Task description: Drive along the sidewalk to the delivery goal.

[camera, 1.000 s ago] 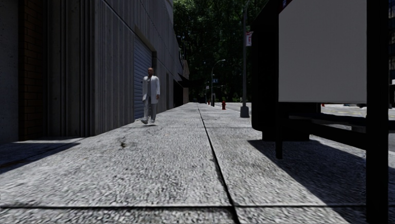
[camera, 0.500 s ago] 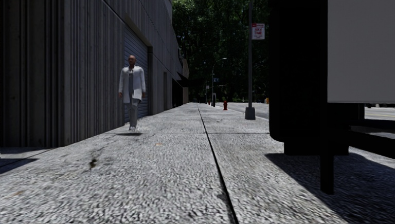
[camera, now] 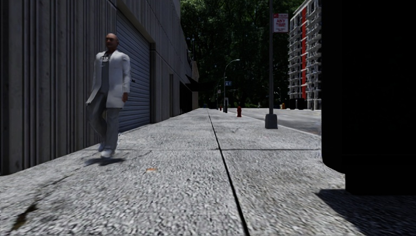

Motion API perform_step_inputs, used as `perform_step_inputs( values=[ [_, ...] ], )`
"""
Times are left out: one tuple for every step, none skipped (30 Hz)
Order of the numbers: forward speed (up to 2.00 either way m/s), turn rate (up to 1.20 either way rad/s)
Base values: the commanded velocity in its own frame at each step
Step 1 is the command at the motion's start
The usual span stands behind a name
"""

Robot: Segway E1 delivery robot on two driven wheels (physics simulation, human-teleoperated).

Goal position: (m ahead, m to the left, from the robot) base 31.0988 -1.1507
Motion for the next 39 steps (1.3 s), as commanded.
perform_step_inputs(
  values=[
    [2.00,0.00],
    [2.00,0.00],
    [2.00,0.00],
    [2.00,0.00],
    [2.00,0.00],
    [2.00,0.00],
    [2.00,0.00],
    [2.00,0.00],
    [2.00,0.00],
    [2.00,0.00],
    [2.00,0.00],
    [2.00,0.00],
    [2.00,0.00],
    [2.00,0.00],
    [2.00,0.00],
    [2.00,0.00],
    [2.00,0.00],
    [2.00,0.00],
    [2.00,0.00],
    [2.00,0.00],
    [2.00,0.00],
    [2.00,0.00],
    [2.00,0.00],
    [2.00,0.00],
    [2.00,0.00],
    [2.00,0.00],
    [2.00,0.00],
    [2.00,0.00],
    [2.00,0.00],
    [2.00,0.00],
    [2.00,0.00],
    [2.00,0.00],
    [2.00,0.00],
    [2.00,0.00],
    [2.00,0.00],
    [2.00,0.00],
    [2.00,0.00],
    [2.00,0.00],
    [2.00,0.00]
  ],
)
